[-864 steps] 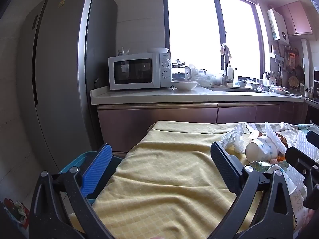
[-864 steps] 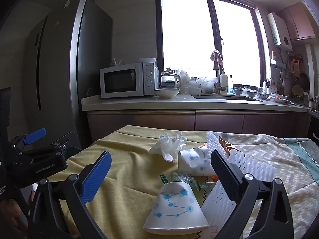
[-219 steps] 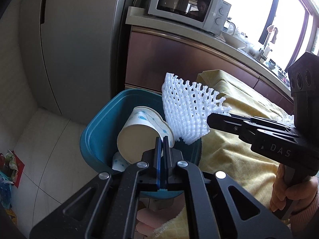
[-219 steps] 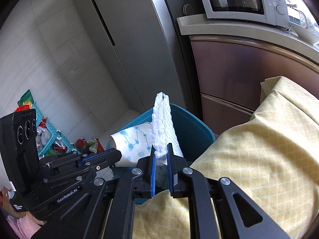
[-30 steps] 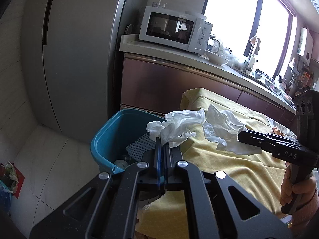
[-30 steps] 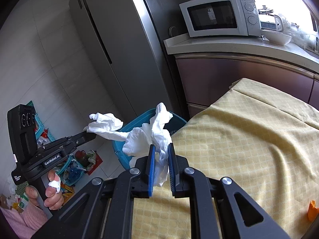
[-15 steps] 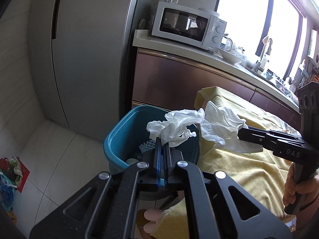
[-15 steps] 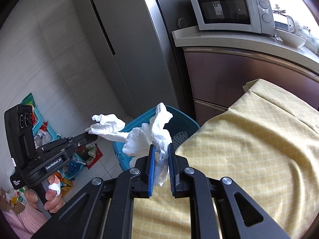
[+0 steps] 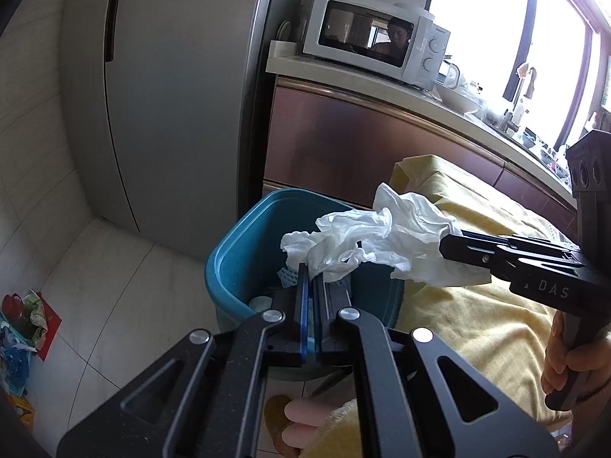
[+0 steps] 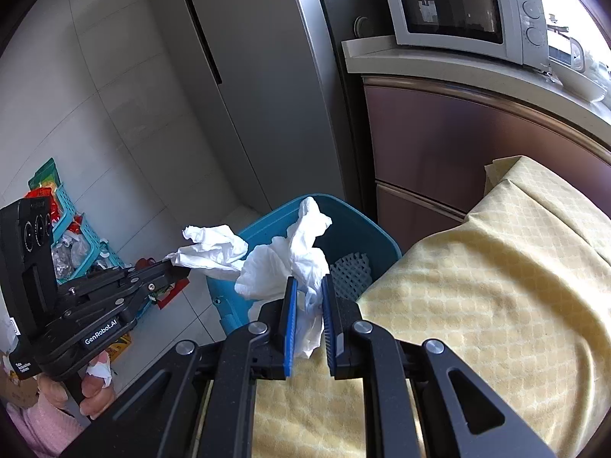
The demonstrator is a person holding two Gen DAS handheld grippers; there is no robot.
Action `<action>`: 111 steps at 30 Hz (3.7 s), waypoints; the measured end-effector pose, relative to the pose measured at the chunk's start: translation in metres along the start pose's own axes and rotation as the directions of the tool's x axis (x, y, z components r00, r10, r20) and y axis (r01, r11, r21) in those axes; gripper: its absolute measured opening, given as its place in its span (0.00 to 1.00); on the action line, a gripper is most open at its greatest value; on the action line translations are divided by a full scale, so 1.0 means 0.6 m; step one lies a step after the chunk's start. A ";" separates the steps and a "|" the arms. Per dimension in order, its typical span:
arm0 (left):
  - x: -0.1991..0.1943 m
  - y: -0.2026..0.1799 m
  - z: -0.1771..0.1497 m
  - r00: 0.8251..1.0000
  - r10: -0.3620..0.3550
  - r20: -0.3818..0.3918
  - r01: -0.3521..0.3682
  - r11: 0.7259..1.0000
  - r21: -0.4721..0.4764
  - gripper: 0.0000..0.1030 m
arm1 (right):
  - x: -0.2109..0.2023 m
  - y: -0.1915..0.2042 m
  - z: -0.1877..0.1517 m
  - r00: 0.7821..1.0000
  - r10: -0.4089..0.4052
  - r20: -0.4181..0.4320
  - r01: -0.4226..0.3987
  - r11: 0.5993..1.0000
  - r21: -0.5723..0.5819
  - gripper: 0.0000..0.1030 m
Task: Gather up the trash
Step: 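Carry both white tissues over the blue bin with both tools, then open both tools to drop the tissues into the bin, then move both open tools back over the table toward the orange peels, then close the left tool on one orange peel while the right tool grasps another peel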
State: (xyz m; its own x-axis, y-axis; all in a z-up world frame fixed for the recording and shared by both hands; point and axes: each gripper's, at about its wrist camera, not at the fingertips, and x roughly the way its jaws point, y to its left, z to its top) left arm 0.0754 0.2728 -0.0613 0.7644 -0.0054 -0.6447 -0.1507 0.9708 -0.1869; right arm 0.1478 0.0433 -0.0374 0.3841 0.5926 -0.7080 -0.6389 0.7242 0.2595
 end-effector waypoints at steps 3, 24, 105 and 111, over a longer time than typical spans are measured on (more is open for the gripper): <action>0.012 0.002 0.000 1.000 0.011 -0.010 -0.011 1.000 -0.005 0.02 | 0.013 0.004 0.005 1.000 -0.009 -0.014 0.009 1.000 -0.004 0.11; 0.122 -0.013 -0.003 0.993 0.051 -0.102 -0.050 0.999 0.020 0.09 | 0.117 0.000 0.029 0.987 -0.054 -0.152 0.058 0.998 0.026 0.19; 0.157 -0.699 -0.099 0.749 -0.454 -0.483 0.629 0.717 0.301 0.10 | -0.440 -0.383 -0.407 0.881 -0.471 0.054 0.358 0.736 0.575 0.20; 0.154 -0.693 -0.086 0.749 -0.471 -0.466 0.628 0.728 0.274 0.49 | -0.450 -0.381 -0.409 0.880 -0.466 0.085 0.332 0.735 0.592 0.17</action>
State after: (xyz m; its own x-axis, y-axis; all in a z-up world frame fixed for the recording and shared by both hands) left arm 0.1762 -0.1435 -0.0814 0.3518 -0.5732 -0.7400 0.5421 0.7693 -0.3381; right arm 0.0264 -0.3685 -0.0669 0.6931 0.2142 -0.6883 0.0523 0.9374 0.3443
